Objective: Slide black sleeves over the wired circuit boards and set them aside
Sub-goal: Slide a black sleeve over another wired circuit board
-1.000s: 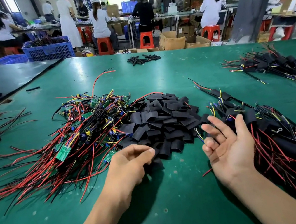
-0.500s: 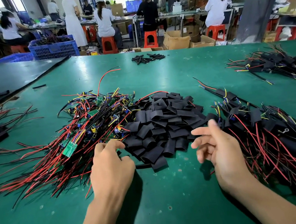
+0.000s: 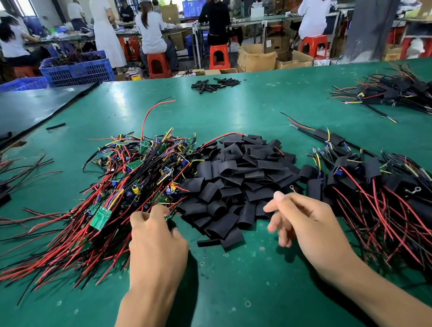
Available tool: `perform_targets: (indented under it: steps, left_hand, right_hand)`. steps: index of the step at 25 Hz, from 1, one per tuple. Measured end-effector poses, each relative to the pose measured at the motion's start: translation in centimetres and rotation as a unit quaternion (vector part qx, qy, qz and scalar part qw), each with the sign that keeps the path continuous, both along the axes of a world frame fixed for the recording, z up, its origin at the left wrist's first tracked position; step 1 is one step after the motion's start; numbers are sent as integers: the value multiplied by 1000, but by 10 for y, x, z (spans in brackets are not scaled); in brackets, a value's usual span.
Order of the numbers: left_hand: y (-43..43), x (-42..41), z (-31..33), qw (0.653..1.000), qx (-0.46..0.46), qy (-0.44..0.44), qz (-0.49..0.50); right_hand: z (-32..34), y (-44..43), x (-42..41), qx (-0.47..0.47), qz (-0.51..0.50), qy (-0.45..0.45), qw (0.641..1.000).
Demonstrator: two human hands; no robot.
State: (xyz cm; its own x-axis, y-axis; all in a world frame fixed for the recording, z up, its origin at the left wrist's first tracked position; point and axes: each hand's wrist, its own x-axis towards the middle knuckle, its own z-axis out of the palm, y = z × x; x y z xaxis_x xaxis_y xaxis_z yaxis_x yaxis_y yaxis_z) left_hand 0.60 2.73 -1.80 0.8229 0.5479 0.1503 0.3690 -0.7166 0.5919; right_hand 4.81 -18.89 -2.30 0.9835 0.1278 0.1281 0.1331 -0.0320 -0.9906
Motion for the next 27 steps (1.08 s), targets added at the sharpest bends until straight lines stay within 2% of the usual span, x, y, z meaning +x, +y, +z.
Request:
perform_targets:
  steps: [2, 7, 14, 18, 20, 22, 24, 27]
  left_hand:
    - [1, 1, -2, 1000, 6, 0, -1]
    - [4, 2, 0, 996, -12, -85, -1]
    - [-3, 2, 3, 992, -42, -114, 25]
    - [-3, 4, -5, 998, 34, -48, -9]
    - [-2, 4, -7, 998, 40, -39, -28]
    - [-2, 5, -6, 996, -9, -86, -30]
    - [-3, 6, -3, 982, -111, -148, -26]
    - [-9, 6, 3, 926, -312, -210, -22]
  right_hand:
    - [0, 0, 0, -1, -2, 0, 1000]
    - [-1, -1, 0, -3, 1, 0, 1000]
    - [-1, -1, 0, 2, 6, -2, 1000]
    - [-5, -1, 3, 3, 15, 1, 1000]
    - [-8, -1, 3, -12, 25, -3, 1000]
    - [-10, -1, 3, -32, 31, -10, 999]
    - [-11, -1, 3, -40, 32, -14, 999]
    - [-11, -2, 4, -38, 34, -17, 999]
